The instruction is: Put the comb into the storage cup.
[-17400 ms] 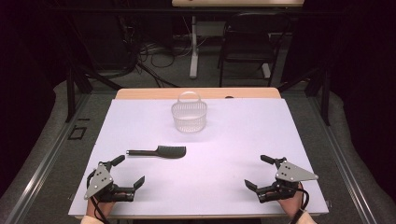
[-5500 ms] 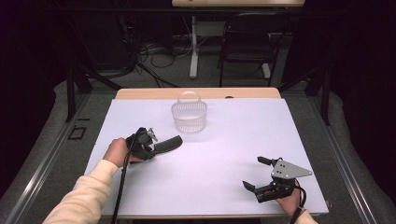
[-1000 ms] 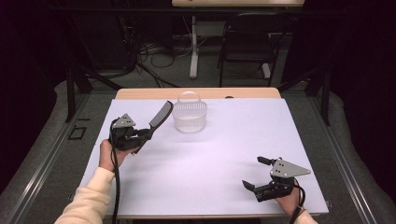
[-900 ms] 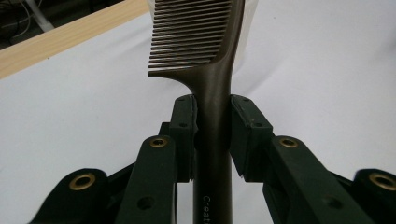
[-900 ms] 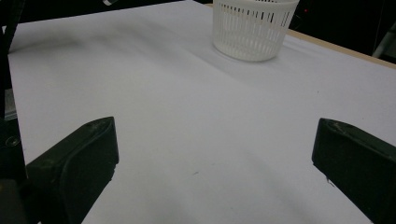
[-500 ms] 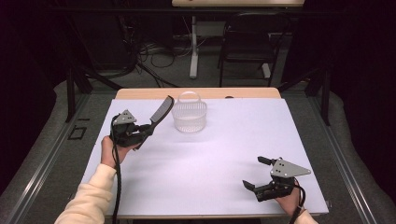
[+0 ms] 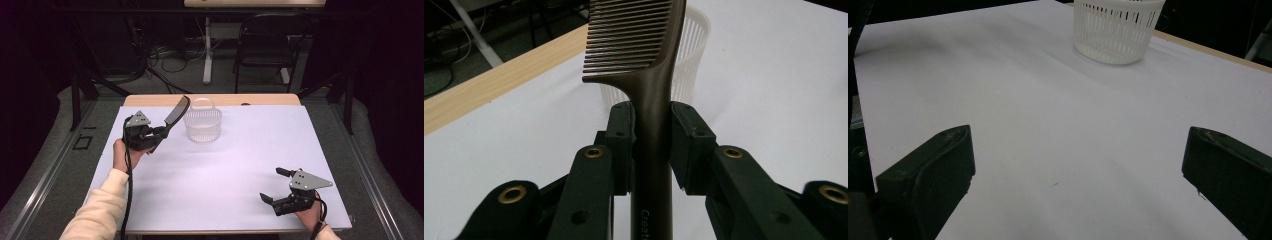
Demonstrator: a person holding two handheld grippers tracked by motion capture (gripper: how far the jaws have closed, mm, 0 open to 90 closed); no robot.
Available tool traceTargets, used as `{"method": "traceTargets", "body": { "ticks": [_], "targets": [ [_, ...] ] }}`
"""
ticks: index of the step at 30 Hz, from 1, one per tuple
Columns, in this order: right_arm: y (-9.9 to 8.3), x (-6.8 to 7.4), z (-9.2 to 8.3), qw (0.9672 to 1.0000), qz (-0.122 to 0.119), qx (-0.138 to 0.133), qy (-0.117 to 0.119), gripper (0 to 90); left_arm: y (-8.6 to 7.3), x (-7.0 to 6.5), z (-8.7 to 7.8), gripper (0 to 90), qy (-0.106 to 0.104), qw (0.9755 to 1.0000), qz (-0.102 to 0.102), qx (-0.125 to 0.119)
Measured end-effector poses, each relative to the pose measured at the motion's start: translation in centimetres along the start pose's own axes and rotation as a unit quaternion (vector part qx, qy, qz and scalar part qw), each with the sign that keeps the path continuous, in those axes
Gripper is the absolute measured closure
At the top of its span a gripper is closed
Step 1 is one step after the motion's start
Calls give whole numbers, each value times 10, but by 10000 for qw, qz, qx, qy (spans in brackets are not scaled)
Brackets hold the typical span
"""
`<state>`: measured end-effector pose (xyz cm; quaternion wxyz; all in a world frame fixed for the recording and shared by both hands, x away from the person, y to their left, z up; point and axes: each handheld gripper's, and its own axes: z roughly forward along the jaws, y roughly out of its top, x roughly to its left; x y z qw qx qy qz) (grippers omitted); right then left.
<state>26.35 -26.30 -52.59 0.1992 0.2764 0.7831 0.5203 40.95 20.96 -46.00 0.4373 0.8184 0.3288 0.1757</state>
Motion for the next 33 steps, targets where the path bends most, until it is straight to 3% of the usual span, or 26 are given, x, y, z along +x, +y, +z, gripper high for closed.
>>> {"method": "traceTargets", "body": {
  "ticks": [33],
  "targets": [
    [0, 0, 2, 10000, 7, 41, -29, 0, 16, 1, 4, 723, 74, 9998, 32, -184]
  ]
}}
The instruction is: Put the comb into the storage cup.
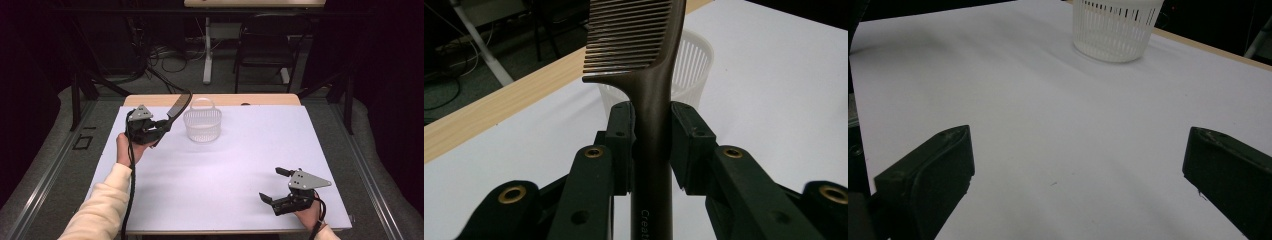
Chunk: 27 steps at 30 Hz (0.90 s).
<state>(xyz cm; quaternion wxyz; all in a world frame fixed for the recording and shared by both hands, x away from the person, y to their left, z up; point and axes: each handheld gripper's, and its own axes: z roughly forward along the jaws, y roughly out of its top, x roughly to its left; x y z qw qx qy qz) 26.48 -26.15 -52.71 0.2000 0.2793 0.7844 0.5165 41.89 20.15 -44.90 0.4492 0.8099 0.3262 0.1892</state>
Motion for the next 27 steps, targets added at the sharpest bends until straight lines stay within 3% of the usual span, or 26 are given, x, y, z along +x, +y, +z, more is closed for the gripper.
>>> {"method": "traceTargets", "body": {
  "ticks": [27],
  "targets": [
    [0, 0, -1, 10000, -22, 3, -36, 0, 22, -1, 7, 722, 11, 9998, 18, -190]
  ]
}}
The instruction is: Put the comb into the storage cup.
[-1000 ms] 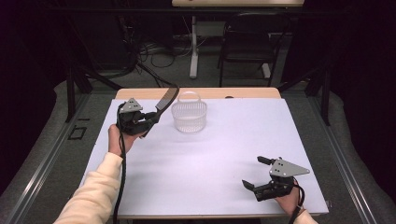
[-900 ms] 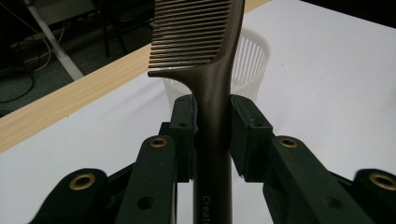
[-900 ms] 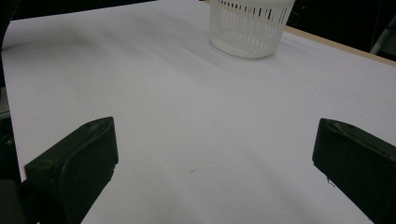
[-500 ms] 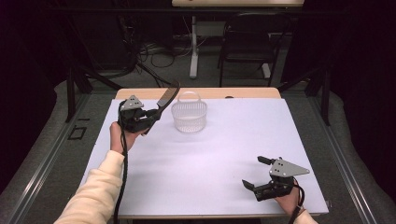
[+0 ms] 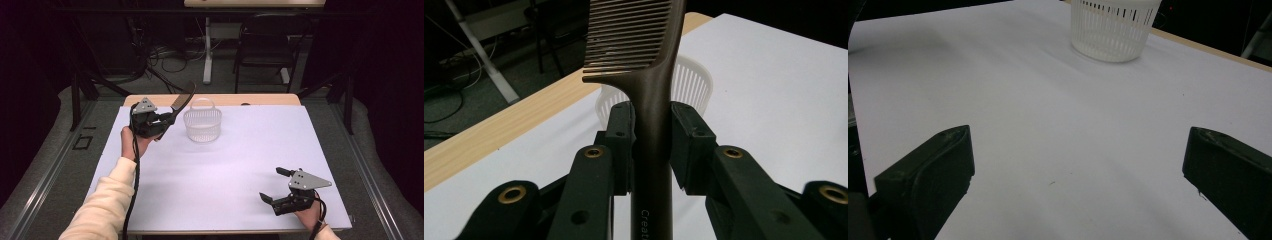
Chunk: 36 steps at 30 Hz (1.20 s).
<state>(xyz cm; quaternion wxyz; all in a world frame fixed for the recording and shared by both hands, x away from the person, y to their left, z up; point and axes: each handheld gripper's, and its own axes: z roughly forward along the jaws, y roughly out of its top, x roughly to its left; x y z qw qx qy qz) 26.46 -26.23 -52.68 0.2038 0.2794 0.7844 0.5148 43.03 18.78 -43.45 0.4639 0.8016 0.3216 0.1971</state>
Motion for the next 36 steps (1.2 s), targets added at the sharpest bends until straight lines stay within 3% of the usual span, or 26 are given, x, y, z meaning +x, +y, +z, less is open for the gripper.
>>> {"method": "traceTargets", "body": {
  "ticks": [36],
  "targets": [
    [0, 0, 0, 10000, 14, -7, 3, 0, 19, 2, 12, 722, 32, 9999, 30, -107]
  ]
}}
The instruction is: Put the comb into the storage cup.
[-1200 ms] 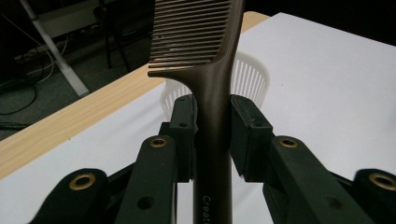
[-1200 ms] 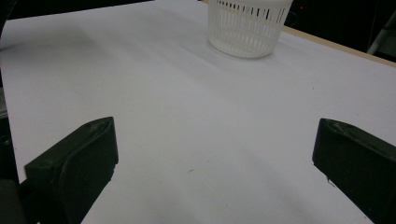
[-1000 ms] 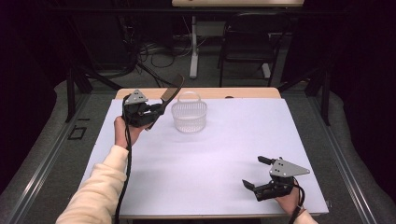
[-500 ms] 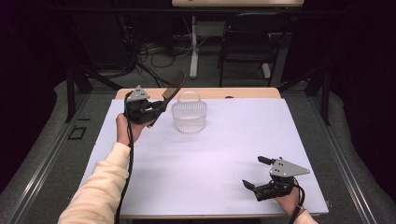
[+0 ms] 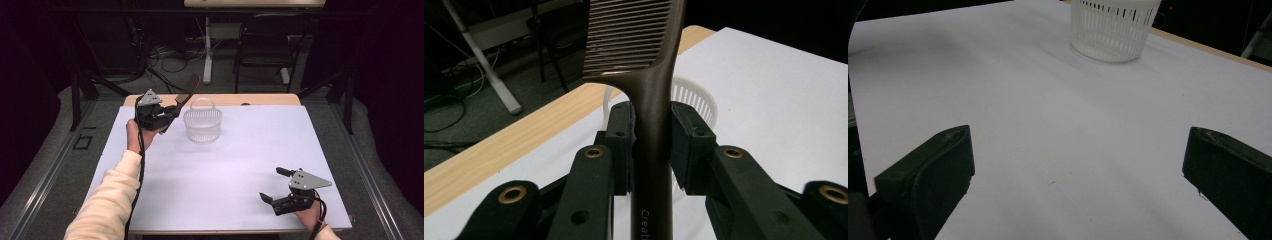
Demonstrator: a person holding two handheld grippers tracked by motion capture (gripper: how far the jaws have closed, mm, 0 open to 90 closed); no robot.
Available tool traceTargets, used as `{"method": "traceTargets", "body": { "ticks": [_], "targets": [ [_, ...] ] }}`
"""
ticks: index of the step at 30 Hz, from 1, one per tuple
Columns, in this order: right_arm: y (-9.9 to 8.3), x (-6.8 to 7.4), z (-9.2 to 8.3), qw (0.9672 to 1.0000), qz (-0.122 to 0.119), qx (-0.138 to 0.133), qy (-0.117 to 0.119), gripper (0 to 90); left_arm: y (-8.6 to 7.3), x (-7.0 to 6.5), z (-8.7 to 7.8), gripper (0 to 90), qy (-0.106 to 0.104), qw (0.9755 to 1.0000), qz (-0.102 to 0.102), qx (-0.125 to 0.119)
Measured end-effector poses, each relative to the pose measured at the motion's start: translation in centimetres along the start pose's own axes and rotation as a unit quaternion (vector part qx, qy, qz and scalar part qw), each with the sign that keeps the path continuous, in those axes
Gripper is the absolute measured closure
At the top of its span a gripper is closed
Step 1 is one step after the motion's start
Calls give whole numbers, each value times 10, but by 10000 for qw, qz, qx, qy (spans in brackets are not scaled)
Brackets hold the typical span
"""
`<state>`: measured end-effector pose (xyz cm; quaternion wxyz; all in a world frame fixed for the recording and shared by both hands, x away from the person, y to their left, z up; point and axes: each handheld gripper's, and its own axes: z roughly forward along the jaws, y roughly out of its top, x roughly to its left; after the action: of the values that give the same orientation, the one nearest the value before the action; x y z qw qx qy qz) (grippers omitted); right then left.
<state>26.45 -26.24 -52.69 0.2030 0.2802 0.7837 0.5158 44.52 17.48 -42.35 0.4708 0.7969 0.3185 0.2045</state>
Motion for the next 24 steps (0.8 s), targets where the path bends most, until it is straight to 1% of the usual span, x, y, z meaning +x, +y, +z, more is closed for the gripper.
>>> {"method": "traceTargets", "body": {
  "ticks": [14, 24],
  "targets": [
    [0, 0, 0, 10000, 1, 16, 3, 0, 2, 1, 3, 722, 24, 10000, -8, -23],
    [0, 0, 0, 10000, 3, 10, -1, 0, 8, 1, 5, 722, 29, 10000, -7, -90]
  ]
}}
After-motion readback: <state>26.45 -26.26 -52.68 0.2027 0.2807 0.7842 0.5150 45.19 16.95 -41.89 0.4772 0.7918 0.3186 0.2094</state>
